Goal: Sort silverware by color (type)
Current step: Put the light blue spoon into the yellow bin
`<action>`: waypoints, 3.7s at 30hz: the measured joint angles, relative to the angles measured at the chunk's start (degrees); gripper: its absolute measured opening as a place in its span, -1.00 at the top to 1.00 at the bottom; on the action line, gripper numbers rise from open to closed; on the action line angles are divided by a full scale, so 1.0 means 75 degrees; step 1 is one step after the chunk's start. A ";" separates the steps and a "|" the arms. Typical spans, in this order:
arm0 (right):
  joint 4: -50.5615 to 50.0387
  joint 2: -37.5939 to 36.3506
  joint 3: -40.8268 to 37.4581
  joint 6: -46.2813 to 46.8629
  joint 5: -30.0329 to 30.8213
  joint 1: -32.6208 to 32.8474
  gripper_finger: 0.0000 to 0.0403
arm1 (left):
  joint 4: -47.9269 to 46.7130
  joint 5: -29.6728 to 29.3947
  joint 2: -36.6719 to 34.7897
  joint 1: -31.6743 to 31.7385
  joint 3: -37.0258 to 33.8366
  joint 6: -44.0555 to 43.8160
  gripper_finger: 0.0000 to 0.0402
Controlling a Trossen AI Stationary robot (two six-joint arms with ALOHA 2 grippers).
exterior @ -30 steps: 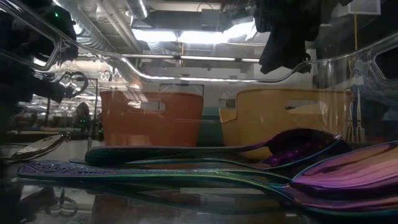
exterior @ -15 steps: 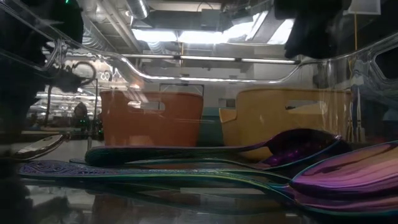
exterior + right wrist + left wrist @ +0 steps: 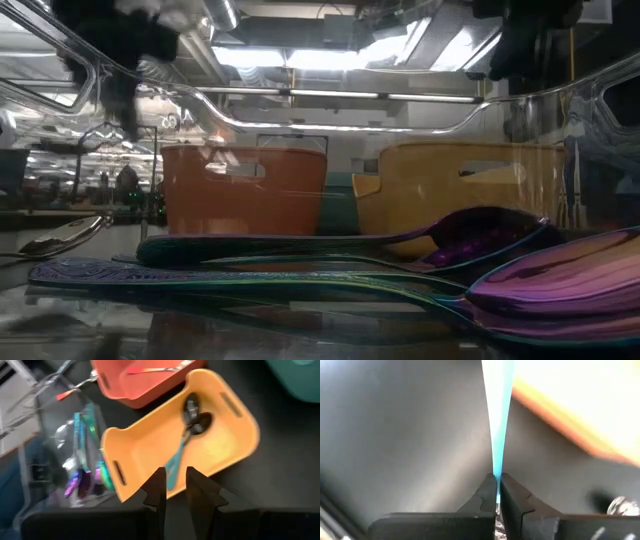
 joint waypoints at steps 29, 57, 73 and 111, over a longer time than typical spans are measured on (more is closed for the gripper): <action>-0.1290 -0.0474 0.0000 0.0014 0.1414 0.0000 0.68 | 0.9220 -0.2763 0.2216 0.0051 0.1194 1.0193 0.99; -0.1223 -0.0471 0.0000 0.0014 0.1411 0.0000 0.68 | 1.0897 0.1163 0.5067 0.0910 0.1194 1.2334 1.00; -0.1226 -0.0471 0.0000 0.0014 0.1411 0.0000 0.68 | 1.0883 0.1520 0.5115 0.1326 0.1194 1.2305 1.00; -0.1229 -0.0470 0.0000 0.0014 0.1404 -0.0002 0.68 | 1.0835 0.1564 0.5106 0.1469 0.1194 1.1888 0.99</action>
